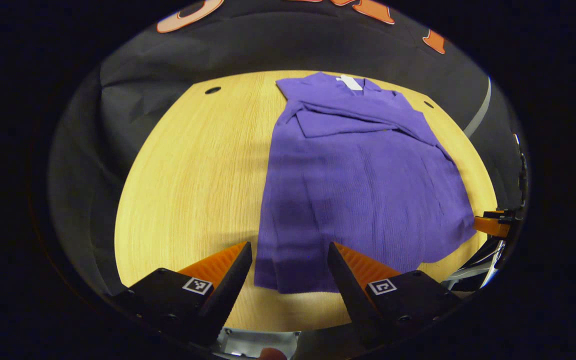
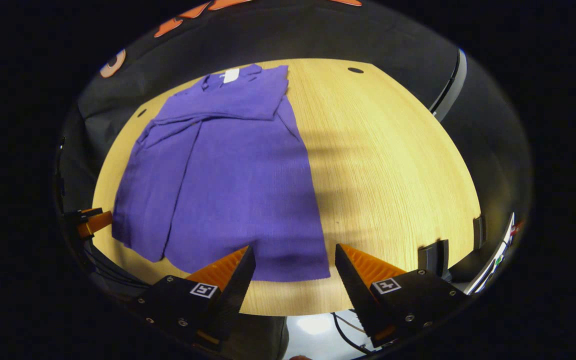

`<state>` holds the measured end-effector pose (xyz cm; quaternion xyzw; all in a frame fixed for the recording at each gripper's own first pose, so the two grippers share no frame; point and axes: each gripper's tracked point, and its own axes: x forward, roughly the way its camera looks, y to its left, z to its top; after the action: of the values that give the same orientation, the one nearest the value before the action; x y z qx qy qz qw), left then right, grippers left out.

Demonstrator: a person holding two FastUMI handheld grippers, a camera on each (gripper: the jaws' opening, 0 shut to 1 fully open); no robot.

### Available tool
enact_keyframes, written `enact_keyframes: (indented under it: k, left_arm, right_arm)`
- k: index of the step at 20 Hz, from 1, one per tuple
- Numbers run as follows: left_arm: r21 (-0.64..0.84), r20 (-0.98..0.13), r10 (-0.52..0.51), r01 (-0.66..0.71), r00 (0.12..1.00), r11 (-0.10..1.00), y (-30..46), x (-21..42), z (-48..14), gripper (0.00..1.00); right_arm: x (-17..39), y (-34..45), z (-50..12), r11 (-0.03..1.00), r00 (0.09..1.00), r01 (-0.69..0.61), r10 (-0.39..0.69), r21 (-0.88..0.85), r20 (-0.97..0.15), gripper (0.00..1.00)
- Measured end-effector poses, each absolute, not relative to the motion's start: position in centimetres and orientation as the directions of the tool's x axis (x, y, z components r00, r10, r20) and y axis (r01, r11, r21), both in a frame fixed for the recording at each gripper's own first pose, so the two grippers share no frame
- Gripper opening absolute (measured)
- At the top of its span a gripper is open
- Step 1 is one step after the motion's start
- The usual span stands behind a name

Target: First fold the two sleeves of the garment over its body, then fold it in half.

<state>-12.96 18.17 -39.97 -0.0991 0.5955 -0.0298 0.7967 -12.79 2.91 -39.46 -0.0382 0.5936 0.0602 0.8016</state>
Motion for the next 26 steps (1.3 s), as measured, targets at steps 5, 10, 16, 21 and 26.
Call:
enact_keyframes:
  k: [5,10,16,21,26]
  left_arm:
    - [-0.206,-0.963,-0.190,-0.064,0.192,0.977,17.3,-13.1,-42.0,0.98]
    - [-0.195,-0.972,-0.180,-0.092,0.149,0.976,17.2,-12.7,-43.5,0.98]
    - [-0.169,-0.984,-0.162,-0.088,0.077,0.982,17.5,-13.1,-43.6,0.97]
    - [-0.170,-0.985,-0.169,-0.135,0.016,0.976,17.8,-13.2,-43.6,0.37]
    - [-0.212,-0.977,-0.215,-0.125,-0.011,0.969,17.8,-12.5,-43.5,0.07]
  right_arm:
    - [-13.6,3.0,-41.1,0.982,0.198,-0.187,0.027,-0.010,-0.980,0.97]
    - [-13.7,3.0,-41.8,0.984,0.148,-0.179,0.021,-0.006,-0.989,0.97]
    - [-14.2,4.2,-41.9,0.979,0.095,-0.204,0.027,0.007,-0.995,0.69]
    - [-14.5,5.8,-41.9,0.979,0.057,-0.193,0.070,0.057,-0.996,0.29]
    - [-13.6,6.3,-41.8,0.984,0.034,-0.130,0.128,0.122,-0.991,0.05]
